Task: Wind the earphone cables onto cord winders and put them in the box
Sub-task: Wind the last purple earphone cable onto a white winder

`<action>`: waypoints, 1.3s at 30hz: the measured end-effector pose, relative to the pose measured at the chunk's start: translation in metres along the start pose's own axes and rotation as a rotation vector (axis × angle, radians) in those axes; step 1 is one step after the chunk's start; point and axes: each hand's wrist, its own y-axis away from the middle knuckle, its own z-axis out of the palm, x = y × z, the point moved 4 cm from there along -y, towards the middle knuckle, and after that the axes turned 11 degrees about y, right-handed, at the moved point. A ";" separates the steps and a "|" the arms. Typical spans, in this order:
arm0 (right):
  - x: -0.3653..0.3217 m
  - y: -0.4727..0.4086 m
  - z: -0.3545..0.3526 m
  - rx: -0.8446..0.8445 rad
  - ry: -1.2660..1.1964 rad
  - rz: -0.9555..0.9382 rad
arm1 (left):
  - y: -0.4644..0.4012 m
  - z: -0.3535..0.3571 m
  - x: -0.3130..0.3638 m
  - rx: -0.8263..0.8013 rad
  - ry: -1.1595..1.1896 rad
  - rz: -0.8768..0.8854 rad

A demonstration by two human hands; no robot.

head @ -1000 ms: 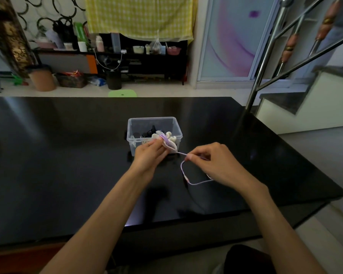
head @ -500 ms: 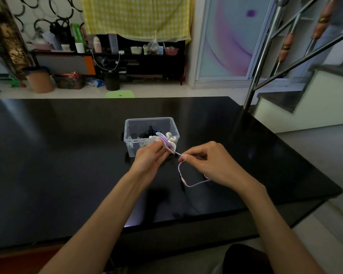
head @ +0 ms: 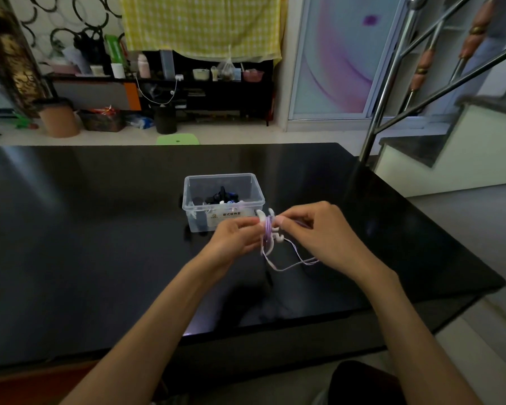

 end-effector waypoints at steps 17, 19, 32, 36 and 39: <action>0.031 0.022 0.000 -0.651 -0.553 0.218 | 0.030 0.008 0.014 -0.541 -0.262 -0.221; 0.035 0.020 0.003 -0.593 -0.669 0.265 | 0.027 0.011 0.014 -0.499 -0.167 -0.187; 0.033 0.004 0.031 0.021 -0.523 0.392 | 0.002 0.007 -0.001 0.029 0.462 -0.025; 0.024 0.002 0.042 -0.003 -0.311 0.324 | -0.002 -0.001 -0.013 0.222 0.573 0.009; 0.020 0.004 0.044 -0.012 -0.233 0.334 | 0.000 -0.009 -0.015 0.393 0.623 0.072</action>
